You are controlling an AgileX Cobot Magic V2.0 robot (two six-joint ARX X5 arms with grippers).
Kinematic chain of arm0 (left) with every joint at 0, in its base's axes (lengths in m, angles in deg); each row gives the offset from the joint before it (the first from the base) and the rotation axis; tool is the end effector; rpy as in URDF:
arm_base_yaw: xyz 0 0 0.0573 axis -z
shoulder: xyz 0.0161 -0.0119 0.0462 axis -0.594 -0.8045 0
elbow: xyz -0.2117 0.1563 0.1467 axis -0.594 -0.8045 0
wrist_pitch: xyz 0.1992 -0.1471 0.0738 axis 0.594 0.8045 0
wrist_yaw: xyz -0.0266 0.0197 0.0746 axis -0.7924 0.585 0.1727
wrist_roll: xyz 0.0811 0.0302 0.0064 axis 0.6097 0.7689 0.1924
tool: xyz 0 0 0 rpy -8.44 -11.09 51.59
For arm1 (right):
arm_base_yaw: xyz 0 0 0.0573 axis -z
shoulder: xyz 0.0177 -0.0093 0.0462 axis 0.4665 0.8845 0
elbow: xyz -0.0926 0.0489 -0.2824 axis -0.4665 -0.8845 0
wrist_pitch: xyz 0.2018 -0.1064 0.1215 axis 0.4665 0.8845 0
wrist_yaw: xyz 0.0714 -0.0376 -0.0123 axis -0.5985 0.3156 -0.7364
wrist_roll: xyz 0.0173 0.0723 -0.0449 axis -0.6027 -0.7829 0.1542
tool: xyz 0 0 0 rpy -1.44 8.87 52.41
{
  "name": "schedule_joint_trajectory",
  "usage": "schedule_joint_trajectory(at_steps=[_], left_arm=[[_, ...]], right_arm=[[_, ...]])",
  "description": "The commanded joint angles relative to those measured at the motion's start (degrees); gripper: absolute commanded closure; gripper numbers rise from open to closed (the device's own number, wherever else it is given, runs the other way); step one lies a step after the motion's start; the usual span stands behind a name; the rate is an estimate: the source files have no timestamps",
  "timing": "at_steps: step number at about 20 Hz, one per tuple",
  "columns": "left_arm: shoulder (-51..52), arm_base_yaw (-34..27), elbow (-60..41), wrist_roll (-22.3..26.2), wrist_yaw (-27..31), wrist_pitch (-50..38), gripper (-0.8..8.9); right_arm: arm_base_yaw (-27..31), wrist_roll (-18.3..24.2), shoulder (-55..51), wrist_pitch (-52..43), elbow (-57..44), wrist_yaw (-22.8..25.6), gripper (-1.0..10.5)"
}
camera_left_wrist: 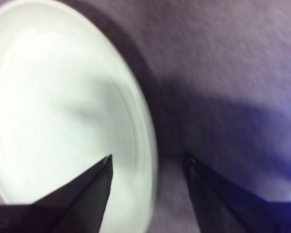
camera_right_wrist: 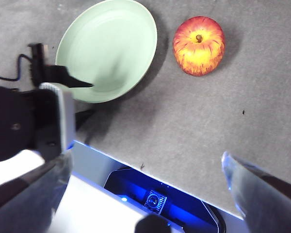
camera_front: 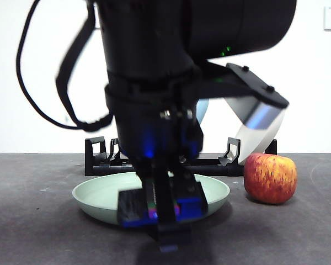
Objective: Take the green plate from the plate rack,put the plate on the table,take the apple from the table,put the apple in the plate
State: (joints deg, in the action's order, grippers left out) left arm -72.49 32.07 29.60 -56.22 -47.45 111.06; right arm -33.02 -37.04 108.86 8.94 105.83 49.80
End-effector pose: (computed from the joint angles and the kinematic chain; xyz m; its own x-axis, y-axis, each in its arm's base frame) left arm 0.1634 -0.3104 0.1583 0.5701 -0.0302 -0.8211 0.8087 0.1970 0.5542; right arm 0.0949 0.0426 0.2943 0.4733 0.4994 -0.7256 -0.4292 0.8501 0.3051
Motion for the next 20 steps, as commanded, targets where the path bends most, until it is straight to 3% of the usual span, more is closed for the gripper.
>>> schedule_joint_trajectory(at_steps=[1,6,14,20], left_arm=[[3.8,0.2,2.6,-4.7,-0.7,2.9,5.61],[13.8,0.2,8.2,-8.8,-8.9,9.2,5.61],[31.2,0.2,22.2,-18.4,-15.5,17.8,5.62],[37.6,0.2,25.7,-18.4,-15.1,19.9,5.62]], right_arm=[[-0.1,-0.4,0.3,-0.7,0.2,-0.1,2.6],[-0.1,-0.8,2.4,-3.6,0.2,-0.1,2.6],[-2.6,-4.9,16.0,-20.8,0.2,0.8,2.6],[-10.4,-5.3,32.3,-33.3,0.2,12.9,2.6]])
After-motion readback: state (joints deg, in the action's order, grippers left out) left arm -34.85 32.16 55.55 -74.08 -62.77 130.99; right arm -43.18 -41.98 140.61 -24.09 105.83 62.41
